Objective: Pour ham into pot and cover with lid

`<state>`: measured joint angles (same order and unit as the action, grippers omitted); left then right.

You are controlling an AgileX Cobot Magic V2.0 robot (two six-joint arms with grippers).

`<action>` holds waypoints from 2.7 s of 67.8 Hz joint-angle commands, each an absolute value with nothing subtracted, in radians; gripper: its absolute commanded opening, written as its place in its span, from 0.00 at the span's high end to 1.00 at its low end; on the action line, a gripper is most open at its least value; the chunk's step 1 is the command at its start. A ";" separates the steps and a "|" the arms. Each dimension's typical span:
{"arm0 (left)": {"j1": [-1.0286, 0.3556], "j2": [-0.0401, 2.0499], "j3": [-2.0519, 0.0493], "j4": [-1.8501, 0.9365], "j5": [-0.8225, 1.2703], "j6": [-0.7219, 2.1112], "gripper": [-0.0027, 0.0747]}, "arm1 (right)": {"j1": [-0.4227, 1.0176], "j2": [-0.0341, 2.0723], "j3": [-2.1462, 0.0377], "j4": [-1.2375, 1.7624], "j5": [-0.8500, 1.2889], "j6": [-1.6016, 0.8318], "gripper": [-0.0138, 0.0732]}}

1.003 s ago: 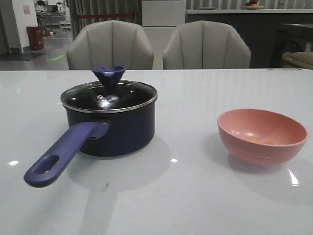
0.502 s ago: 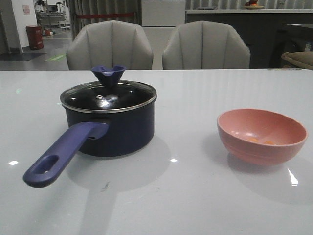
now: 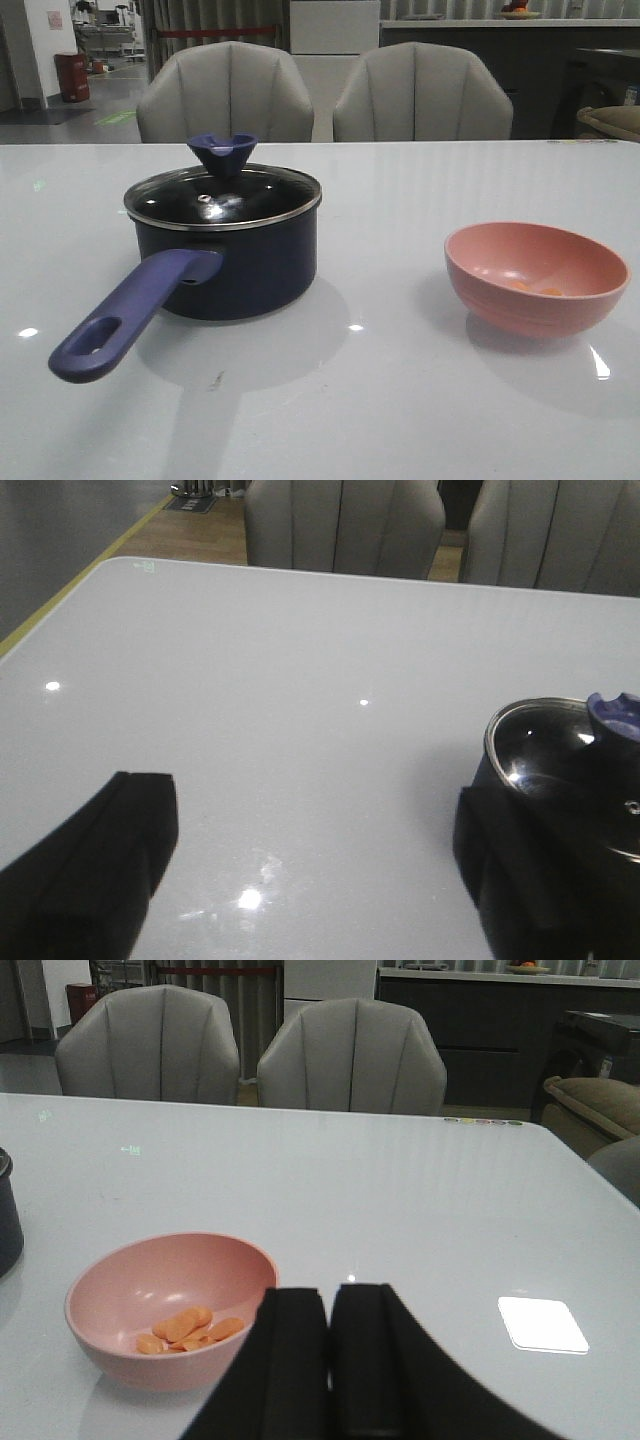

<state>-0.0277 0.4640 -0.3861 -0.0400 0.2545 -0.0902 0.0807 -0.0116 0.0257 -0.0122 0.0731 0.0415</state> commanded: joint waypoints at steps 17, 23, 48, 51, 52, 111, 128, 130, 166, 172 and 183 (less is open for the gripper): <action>-0.035 0.610 -0.638 -0.028 0.434 -0.096 0.16 | 0.077 -0.030 0.021 -0.020 -0.006 0.037 0.67; -0.035 0.707 -0.744 -0.028 0.520 -0.093 0.16 | 0.077 -0.030 0.021 -0.020 -0.006 0.037 0.67; -0.092 1.112 -1.078 -0.086 0.729 -0.066 0.16 | 0.077 -0.030 0.021 -0.020 -0.006 0.037 0.67; -0.141 1.181 -1.125 -0.086 0.734 -0.066 0.16 | 0.077 -0.030 0.021 -0.020 -0.006 0.037 0.67; -0.148 1.189 -1.125 -0.086 0.734 -0.066 0.16 | 0.077 -0.030 0.021 -0.020 -0.006 0.037 0.67; -0.531 1.964 -1.991 0.106 1.191 -0.356 0.16 | 0.077 -0.031 0.021 -0.020 0.000 0.037 0.67; -0.531 1.998 -1.992 0.106 1.189 -0.435 0.16 | 0.077 -0.031 0.021 -0.020 0.000 0.037 0.67; -0.531 1.998 -1.992 0.101 1.186 -0.440 0.16 | 0.077 -0.031 0.021 -0.020 0.000 0.037 0.67; -0.531 2.035 -1.992 0.065 1.190 -0.464 0.23 | 0.077 -0.031 0.021 -0.020 0.000 0.037 0.67; -0.531 2.035 -1.992 0.065 1.190 -0.464 0.34 | 0.077 -0.031 0.021 -0.020 0.000 0.037 0.67; -0.531 2.035 -1.992 0.065 1.189 -0.464 0.52 | 0.077 -0.031 0.021 -0.020 0.000 0.037 0.67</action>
<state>-0.5244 2.0956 -1.9610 0.0666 1.2105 -0.4489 0.0807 -0.0116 0.0257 -0.0139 0.0794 0.0415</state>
